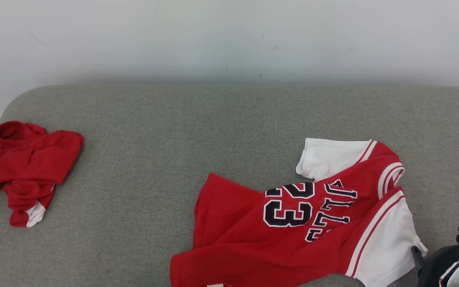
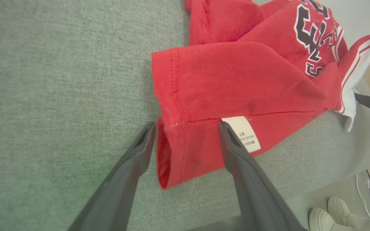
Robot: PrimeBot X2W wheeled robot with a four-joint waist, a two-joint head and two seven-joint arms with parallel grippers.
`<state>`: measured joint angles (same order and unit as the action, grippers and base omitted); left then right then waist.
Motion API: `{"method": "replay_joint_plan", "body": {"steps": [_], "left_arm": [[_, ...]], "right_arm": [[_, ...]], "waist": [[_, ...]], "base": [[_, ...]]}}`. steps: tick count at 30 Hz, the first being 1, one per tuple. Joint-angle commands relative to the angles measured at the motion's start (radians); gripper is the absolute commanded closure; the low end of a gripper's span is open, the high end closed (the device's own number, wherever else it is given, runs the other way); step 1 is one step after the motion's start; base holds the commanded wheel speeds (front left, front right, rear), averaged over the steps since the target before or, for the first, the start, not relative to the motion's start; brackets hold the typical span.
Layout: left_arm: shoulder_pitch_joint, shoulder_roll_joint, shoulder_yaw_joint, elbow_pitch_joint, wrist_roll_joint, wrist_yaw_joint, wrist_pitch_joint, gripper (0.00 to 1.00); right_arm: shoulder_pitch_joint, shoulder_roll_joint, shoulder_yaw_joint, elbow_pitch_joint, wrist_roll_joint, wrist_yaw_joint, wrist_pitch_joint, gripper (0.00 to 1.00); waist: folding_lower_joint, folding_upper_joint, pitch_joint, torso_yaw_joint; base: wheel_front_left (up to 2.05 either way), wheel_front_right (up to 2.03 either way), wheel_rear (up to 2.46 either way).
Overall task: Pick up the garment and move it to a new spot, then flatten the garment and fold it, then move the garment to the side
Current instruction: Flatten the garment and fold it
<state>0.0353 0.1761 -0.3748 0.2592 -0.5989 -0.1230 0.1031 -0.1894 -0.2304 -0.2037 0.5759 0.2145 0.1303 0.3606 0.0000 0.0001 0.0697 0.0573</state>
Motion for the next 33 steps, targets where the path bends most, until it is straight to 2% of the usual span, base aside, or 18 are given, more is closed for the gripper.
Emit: {"method": "replay_joint_plan", "body": {"steps": [1, 8, 9, 10, 11, 12, 14, 16, 17, 19, 24, 27, 33], "left_arm": [[-0.001, 0.005, 0.001, -0.004, -0.001, 0.003, 0.002, 0.00], [0.005, 0.012, 0.006, -0.018, -0.012, 0.009, 0.007, 0.01], [0.006, 0.013, 0.006, -0.021, -0.013, 0.011, 0.010, 0.07], [0.007, 0.014, 0.007, -0.024, -0.015, 0.013, 0.011, 0.18], [0.009, 0.015, 0.008, -0.029, -0.017, 0.015, 0.013, 0.37], [0.010, 0.016, 0.008, -0.032, -0.019, 0.017, 0.017, 0.51], [0.012, 0.018, 0.007, -0.037, -0.026, 0.017, 0.027, 0.55], [0.014, 0.020, 0.006, -0.040, -0.029, 0.019, 0.031, 0.71], [0.013, 0.020, 0.004, -0.040, -0.030, 0.019, 0.035, 1.00], [0.009, 0.018, 0.001, -0.038, -0.032, 0.018, 0.036, 1.00], [0.000, 0.009, -0.001, -0.033, -0.047, 0.015, 0.028, 1.00], [0.003, -0.005, 0.013, -0.043, -0.073, 0.011, 0.012, 1.00], [-0.023, -0.046, 0.080, -0.145, -0.250, -0.002, -0.022, 1.00]], "right_arm": [[-0.005, 0.002, 0.010, 0.010, 0.009, 0.001, 0.004, 0.00], [-0.020, -0.011, 0.053, 0.033, 0.047, 0.001, 0.011, 0.00], [-0.019, -0.012, 0.059, 0.035, 0.052, 0.001, 0.013, 0.00], [-0.018, -0.012, 0.063, 0.037, 0.056, 0.001, 0.015, 0.00], [-0.017, -0.012, 0.067, 0.038, 0.062, 0.001, 0.015, 0.00], [-0.017, -0.013, 0.072, 0.040, 0.066, 0.002, 0.015, 0.00], [-0.019, -0.016, 0.085, 0.045, 0.074, 0.002, 0.019, 0.00], [-0.024, -0.015, 0.102, 0.041, 0.085, 0.002, 0.012, 0.04], [-0.027, -0.016, 0.108, 0.041, 0.092, 0.002, 0.007, 0.63], [-0.033, -0.022, 0.123, 0.042, 0.107, 0.002, 0.001, 1.00], [-0.044, -0.041, 0.128, 0.032, 0.139, 0.001, -0.023, 1.00], [-0.044, -0.032, 0.119, 0.016, 0.176, 0.001, -0.030, 1.00], [-0.067, 0.007, 0.089, -0.145, 0.415, 0.001, -0.008, 1.00]], "waist": [[0.0000, -0.0001, 0.001, -0.001], [0.0000, -0.0001, 0.008, 0.001], [0.0000, -0.0001, 0.009, 0.002], [0.0000, -0.0001, 0.009, 0.003], [0.0000, -0.0001, 0.010, 0.004], [0.0000, -0.0001, 0.012, 0.004], [0.0000, -0.0001, 0.015, 0.005], [0.0000, -0.0001, 0.018, 0.004], [0.0000, -0.0001, 0.019, 0.003], [0.0000, -0.0001, 0.022, 0.002], [0.0000, -0.0001, 0.019, 0.003], [0.0000, -0.0001, 0.016, 0.004], [0.0000, -0.0001, 0.013, -0.002]], "base": [[0.00, 0.00, 0.00], [0.00, 0.00, 0.00], [0.00, 0.00, 0.00], [0.00, 0.00, 0.00], [0.00, 0.00, 0.00], [0.00, 0.00, 0.00], [0.00, 0.00, 0.00], [0.00, 0.00, 0.00], [0.00, 0.00, 0.00], [0.00, 0.00, 0.00], [0.00, 0.00, 0.00], [0.00, 0.00, 0.00], [0.00, 0.00, 0.00]]}}
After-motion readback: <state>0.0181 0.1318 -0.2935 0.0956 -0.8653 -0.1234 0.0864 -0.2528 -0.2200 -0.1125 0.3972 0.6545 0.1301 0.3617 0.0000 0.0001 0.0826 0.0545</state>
